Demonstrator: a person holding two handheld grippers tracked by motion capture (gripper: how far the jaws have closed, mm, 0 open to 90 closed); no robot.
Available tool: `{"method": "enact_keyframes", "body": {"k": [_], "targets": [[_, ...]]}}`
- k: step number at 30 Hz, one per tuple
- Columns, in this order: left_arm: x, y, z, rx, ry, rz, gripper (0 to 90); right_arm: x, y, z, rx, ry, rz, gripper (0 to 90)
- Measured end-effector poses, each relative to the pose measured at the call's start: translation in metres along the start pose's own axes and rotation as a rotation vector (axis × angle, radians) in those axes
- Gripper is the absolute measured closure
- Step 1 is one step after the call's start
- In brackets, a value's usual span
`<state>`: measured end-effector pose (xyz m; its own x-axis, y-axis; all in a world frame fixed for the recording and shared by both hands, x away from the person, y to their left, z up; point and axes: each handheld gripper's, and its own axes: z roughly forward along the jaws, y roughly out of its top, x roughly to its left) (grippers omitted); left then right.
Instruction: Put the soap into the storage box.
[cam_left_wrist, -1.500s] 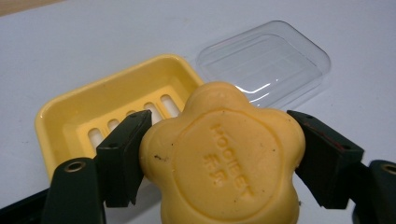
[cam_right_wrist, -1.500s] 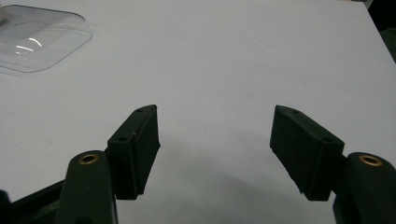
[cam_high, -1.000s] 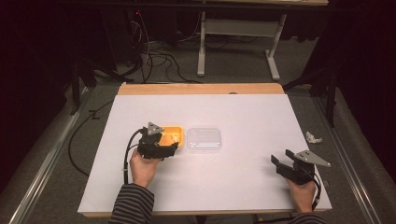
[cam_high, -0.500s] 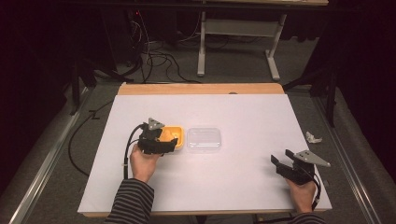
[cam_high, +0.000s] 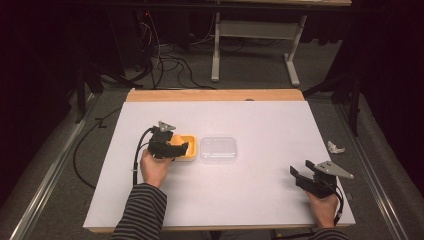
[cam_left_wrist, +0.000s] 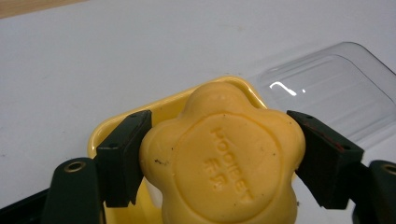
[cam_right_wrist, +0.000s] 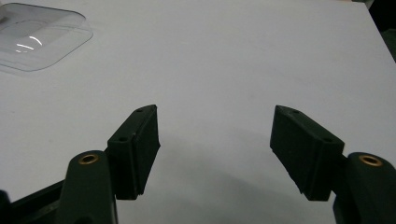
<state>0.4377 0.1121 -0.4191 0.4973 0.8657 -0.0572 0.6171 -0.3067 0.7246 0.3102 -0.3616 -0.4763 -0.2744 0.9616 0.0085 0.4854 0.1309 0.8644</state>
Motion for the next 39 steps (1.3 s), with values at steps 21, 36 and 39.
{"method": "enact_keyframes", "body": {"k": [21,36,39], "targets": [[0.007,-0.003,0.030,0.072,0.031,-0.055,26.0,0.000,0.000,0.000,-0.002,0.002,0.003,33.2],[0.007,-0.005,0.039,0.097,0.042,-0.055,25.9,0.000,0.000,-0.001,-0.004,0.002,0.001,33.1],[0.007,-0.005,0.039,0.098,0.043,-0.055,25.8,0.000,0.000,-0.001,-0.005,0.003,0.001,33.1]]}}
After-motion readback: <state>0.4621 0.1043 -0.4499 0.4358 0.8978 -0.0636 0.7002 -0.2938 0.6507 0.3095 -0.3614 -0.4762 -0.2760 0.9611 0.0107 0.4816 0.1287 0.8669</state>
